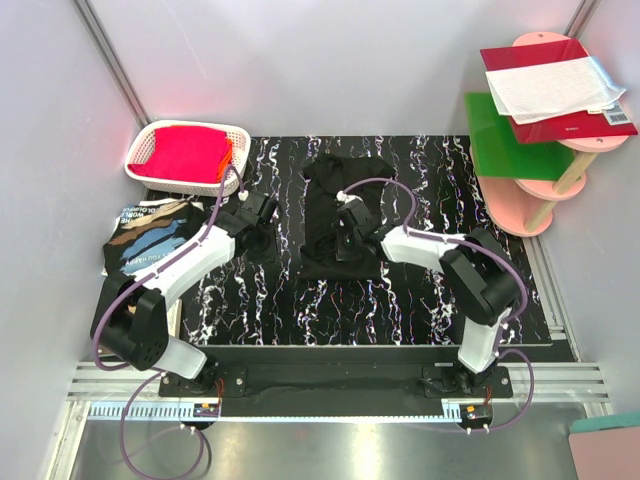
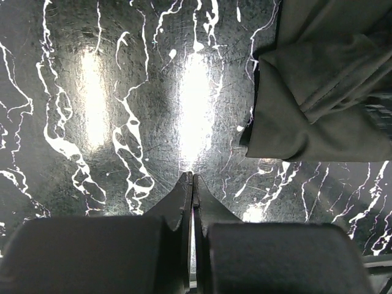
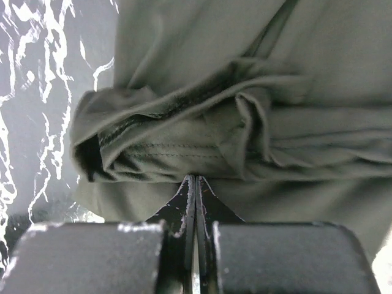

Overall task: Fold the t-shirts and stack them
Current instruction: Fold the folded rectangular tshirt in 1/3 of the way

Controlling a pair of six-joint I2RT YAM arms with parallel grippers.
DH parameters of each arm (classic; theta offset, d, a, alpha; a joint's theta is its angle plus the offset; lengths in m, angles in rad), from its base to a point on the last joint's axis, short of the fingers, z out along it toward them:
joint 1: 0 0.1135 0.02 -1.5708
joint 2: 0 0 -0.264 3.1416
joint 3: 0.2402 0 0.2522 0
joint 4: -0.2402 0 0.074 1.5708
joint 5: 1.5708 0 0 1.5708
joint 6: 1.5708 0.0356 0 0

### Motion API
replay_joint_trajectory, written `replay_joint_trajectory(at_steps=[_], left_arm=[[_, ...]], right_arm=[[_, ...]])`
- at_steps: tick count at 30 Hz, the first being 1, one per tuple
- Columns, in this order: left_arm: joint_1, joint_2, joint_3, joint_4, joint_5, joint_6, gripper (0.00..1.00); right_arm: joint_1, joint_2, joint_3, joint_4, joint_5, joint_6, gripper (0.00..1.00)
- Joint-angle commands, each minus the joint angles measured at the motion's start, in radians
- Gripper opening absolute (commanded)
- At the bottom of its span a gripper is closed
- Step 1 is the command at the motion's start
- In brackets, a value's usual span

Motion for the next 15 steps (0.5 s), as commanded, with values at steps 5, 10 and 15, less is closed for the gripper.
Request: replay_joint_trajectory(at_steps=[5,10,15], left_arm=[[0.000,0.014,-0.023,0.012,-0.051,-0.012,0.00],[0.000,0.022,-0.035,0.012,-0.059,-0.015,0.00],[0.000,0.030,-0.045,0.011,-0.066,-0.015,0.00]], right_arm=[[-0.002,0.087,0.147,0.004,-0.088,0.011,0.00],[-0.004,0.124,0.199,0.003,-0.029,0.019,0.00],[-0.002,0.173,0.259,0.006,0.106,0.013,0.00]])
